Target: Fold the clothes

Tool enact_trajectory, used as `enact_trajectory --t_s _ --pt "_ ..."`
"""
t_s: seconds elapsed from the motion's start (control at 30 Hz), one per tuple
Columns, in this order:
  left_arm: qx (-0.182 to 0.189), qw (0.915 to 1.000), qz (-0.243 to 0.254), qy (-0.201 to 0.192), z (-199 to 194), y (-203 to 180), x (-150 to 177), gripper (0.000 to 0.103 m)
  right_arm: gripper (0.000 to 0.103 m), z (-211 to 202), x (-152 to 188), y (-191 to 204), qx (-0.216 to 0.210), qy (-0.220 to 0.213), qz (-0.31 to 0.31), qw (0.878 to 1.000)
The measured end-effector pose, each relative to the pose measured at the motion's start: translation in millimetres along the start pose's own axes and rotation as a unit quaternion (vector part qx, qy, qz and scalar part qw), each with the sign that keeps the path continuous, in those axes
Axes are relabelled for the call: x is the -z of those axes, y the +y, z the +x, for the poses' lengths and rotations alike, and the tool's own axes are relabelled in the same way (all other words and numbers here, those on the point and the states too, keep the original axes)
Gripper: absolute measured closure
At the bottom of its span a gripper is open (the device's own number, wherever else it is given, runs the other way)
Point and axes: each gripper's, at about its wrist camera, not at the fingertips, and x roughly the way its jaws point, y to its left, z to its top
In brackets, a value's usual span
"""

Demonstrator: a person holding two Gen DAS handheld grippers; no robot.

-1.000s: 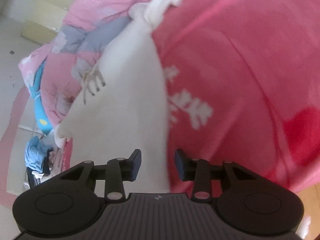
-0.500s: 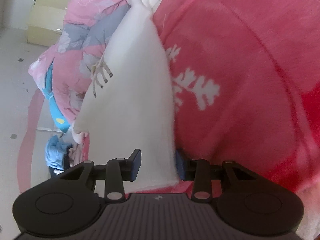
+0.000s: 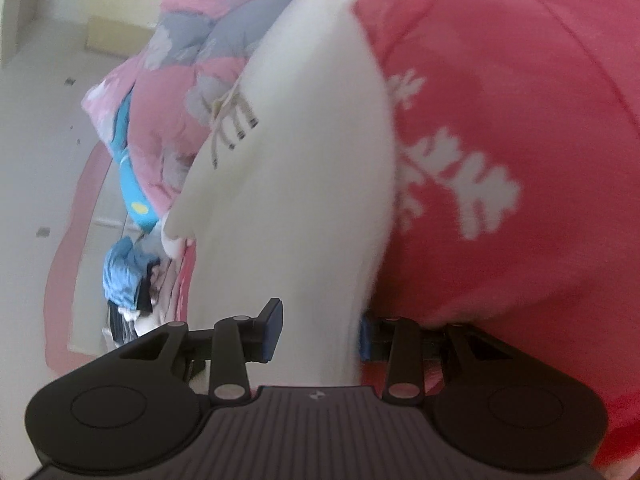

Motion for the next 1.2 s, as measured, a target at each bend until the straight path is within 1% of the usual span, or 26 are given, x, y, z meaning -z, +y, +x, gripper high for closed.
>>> enact_trajectory --t_s 0.1,0.2,0.23,0.27,0.3,0.33,0.4,0.43,0.5,0.6,0.77,0.9,1.03,1.1,1.2 --pt "0.000 0.9999 0.011 0.005 5 -1 -1 0.092 0.064 2 0 -1 -0.010 0.013 -0.010 1.000" --pt "0.003 1.0000 0.008 0.005 13 -3 -3 0.094 0.068 10 -6 -4 -0.025 0.020 -0.003 0.999" --pt "-0.004 0.9999 0.017 0.001 13 -7 -2 0.095 0.071 14 -8 -5 -0.032 0.021 0.000 0.999" --pt "-0.012 0.9996 0.026 -0.004 13 -11 0 0.095 0.072 18 -9 -4 -0.035 0.020 -0.002 0.999" --pt "-0.019 0.9992 0.034 -0.008 13 -14 2 0.096 0.077 21 -8 -3 -0.036 0.019 -0.006 0.999" --pt "-0.026 0.9987 0.043 -0.013 13 -18 3 0.097 0.089 24 -7 -1 -0.032 0.016 -0.012 0.999" --pt "-0.034 0.9977 0.055 -0.022 11 -25 6 0.097 0.097 26 -3 5 -0.016 0.007 -0.027 0.999" --pt "-0.030 0.9977 0.053 -0.029 7 -26 7 0.098 0.098 24 -1 9 -0.013 0.000 -0.035 0.999" --pt "-0.019 0.9979 0.049 -0.038 -1 -28 6 0.098 0.098 16 3 17 -0.013 -0.015 -0.049 0.999" --pt "-0.001 0.9976 0.056 -0.040 -11 -36 8 0.098 0.099 4 9 28 -0.014 -0.039 -0.071 0.997" --pt "0.004 0.9965 0.078 -0.029 -24 -50 21 0.098 0.099 -14 17 39 -0.018 -0.060 -0.090 0.994" --pt "0.014 0.9966 0.077 -0.025 -38 -53 34 0.098 0.099 -28 30 41 -0.020 -0.065 -0.091 0.994" --pt "0.017 0.9968 0.076 -0.015 -53 -54 50 0.098 0.099 -46 50 44 -0.020 -0.066 -0.092 0.993" --pt "0.016 0.9968 0.078 -0.011 -59 -54 58 0.098 0.099 -52 62 43 -0.020 -0.064 -0.090 0.994" --pt "0.002 0.9971 0.077 0.001 -55 -50 67 0.098 0.099 -56 75 38 -0.014 -0.056 -0.084 0.995"
